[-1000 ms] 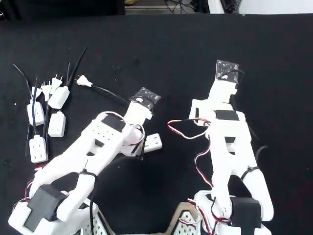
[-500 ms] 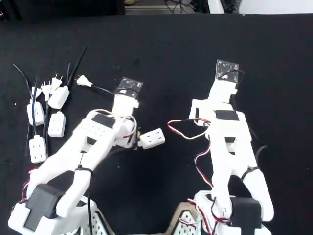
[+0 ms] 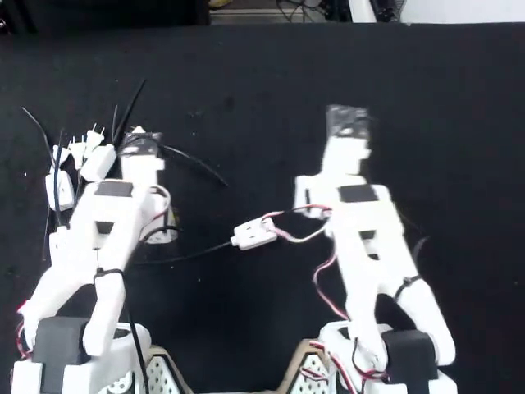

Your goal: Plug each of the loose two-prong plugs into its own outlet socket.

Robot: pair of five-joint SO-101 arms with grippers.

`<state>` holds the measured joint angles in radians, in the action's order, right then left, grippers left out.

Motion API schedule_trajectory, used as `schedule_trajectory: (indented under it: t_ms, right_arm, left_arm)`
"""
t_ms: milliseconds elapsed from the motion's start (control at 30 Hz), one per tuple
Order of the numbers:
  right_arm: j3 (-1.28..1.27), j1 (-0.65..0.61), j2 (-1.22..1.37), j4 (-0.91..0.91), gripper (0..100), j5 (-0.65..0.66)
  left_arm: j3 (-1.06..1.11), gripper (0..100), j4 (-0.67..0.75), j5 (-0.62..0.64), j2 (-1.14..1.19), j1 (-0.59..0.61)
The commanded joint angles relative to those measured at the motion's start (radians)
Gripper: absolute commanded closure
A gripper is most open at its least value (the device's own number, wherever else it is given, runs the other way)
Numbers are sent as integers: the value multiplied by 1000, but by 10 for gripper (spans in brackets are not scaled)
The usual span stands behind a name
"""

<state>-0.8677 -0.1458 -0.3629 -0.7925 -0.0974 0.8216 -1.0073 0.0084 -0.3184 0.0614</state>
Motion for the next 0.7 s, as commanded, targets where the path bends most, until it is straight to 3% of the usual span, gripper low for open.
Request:
schedule_trajectory:
  t_ms: [0,167,300,667]
  right_arm:
    - [85,-94,-39,-104,987,100]
    - [278,-120,-39,-362,987,143]
    - [374,-120,-39,-494,987,143]
    - [469,-222,74,-589,987,144]
  left_arm:
    - [13,816,21,5,-35,25]
    - [137,816,196,5,-35,36]
    - [147,816,222,5,-35,50]
    - [193,816,301,12,-35,70]
